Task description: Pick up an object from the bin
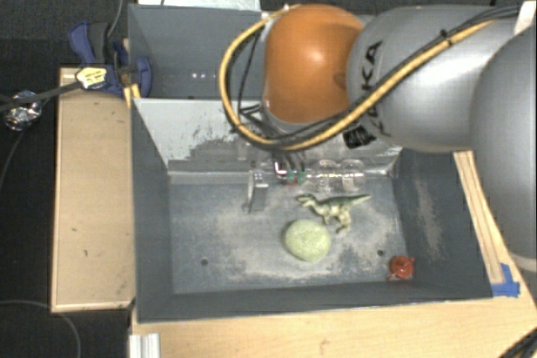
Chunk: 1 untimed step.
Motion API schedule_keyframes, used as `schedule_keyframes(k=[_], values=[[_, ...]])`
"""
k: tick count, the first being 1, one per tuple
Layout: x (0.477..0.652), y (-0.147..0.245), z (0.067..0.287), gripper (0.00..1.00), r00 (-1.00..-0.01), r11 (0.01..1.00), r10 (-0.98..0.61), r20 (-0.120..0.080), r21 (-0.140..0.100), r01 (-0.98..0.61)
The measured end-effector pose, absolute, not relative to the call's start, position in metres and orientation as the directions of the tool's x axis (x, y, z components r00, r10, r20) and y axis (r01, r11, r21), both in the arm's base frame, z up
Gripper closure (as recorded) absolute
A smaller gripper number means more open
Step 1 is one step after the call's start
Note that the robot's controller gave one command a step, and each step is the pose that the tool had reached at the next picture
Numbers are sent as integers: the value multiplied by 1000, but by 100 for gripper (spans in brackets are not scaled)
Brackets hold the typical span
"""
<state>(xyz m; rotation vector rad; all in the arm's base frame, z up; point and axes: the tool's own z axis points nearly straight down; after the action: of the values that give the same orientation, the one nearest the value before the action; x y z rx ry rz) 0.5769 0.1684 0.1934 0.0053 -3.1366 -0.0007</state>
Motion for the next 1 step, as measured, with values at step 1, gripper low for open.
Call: schedule_keyframes(k=[1], values=[[579,168,198,0,-1000,1000,0,-3,1,0]])
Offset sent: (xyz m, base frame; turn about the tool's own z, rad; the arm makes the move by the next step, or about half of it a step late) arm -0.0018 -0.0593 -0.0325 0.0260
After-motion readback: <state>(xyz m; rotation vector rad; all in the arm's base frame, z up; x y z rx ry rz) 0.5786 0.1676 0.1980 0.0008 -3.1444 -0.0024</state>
